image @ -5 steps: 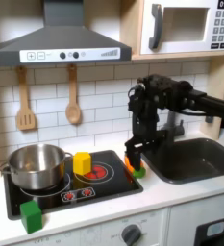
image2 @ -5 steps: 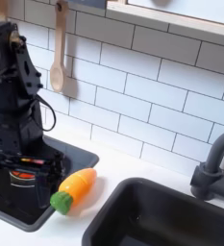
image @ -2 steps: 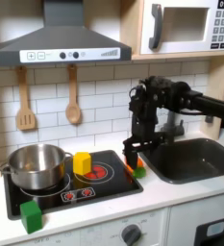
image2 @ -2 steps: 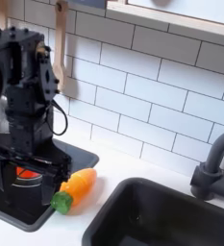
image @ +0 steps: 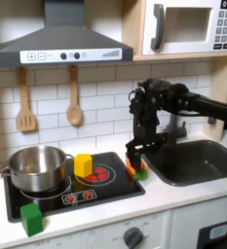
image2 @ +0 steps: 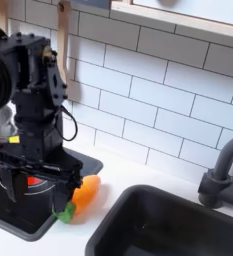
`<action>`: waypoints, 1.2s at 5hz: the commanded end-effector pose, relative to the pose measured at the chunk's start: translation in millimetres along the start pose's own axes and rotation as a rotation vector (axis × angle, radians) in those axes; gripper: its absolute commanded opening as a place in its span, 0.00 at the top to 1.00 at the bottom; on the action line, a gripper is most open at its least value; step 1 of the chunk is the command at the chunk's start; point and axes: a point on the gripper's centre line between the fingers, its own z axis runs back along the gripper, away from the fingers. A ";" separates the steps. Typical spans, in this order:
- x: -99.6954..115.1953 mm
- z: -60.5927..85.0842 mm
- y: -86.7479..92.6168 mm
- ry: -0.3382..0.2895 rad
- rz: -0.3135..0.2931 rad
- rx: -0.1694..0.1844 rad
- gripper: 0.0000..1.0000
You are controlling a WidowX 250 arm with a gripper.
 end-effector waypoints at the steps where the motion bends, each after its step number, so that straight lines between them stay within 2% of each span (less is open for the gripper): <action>1: 8.7 -12.1 -7.3 0.035 0.001 0.003 0.00; 3: 35.2 1.6 -12.0 0.020 0.040 -0.005 0.00; 4: 40.6 2.2 -15.6 0.026 0.029 0.013 0.00; 6: 39.7 -8.5 -11.6 0.048 0.039 0.040 0.00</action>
